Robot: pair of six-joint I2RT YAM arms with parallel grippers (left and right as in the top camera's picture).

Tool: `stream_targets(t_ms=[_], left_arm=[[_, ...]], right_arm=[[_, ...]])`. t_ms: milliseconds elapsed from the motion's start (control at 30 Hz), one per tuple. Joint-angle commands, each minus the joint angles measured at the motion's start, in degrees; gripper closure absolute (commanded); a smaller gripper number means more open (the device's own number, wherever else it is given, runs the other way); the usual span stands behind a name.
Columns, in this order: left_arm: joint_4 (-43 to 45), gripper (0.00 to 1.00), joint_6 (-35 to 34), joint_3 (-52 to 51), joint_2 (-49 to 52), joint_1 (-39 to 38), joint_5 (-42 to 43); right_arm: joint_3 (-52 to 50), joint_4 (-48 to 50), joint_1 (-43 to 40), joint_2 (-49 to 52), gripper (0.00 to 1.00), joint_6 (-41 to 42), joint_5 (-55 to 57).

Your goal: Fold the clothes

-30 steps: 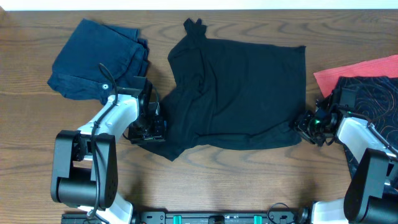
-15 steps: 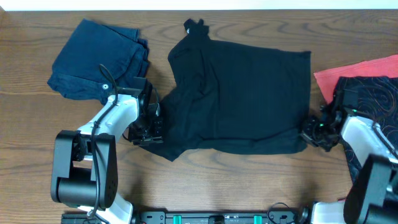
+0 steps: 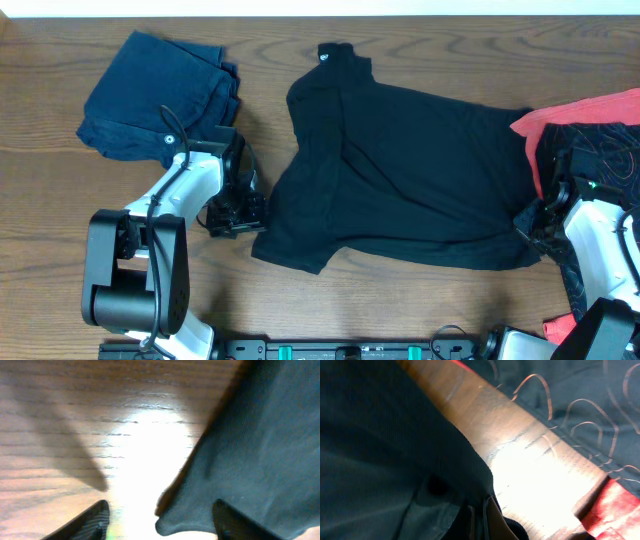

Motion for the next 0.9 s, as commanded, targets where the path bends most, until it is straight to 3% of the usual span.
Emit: stream_targets(t_ms=[0,167,267,433,533,700,867], left_arm=[[1.33,0.23,0.07,-0.17,0.02,0.17,3.30],[5.49,0.20,0.09,-0.76,0.04,-0.46,8.09],[8.52,0.27,0.11,-2.71,0.04,-1.51,10.80],[12.35,0.60,0.09,-6.69,0.04,-3.45,10.93],[11.80,0.94,0.11,-7.32,0.04,-3.56,10.58],[6.84,0.94,0.31,-6.75,-0.46,-2.03,9.92],[-4.20,0.94,0.28,-4.74,-4.13,2.86,1.77]], right_arm=[[0.68,0.02,-0.57,-0.59,0.99,2.05,3.69],[0.68,0.42,-0.57,-0.59,0.99,2.01,1.60],[0.68,0.44,-0.57,-0.59,0.99,2.01,1.22],[0.68,0.68,-0.57,-0.59,0.99,2.01,0.63],[0.68,1.01,-0.57,-0.59,0.99,2.01,0.61],[0.68,1.18,-0.59,-0.59,0.99,2.01,0.72],[0.68,1.27,-0.59,-0.59,0.99,1.97,1.14]])
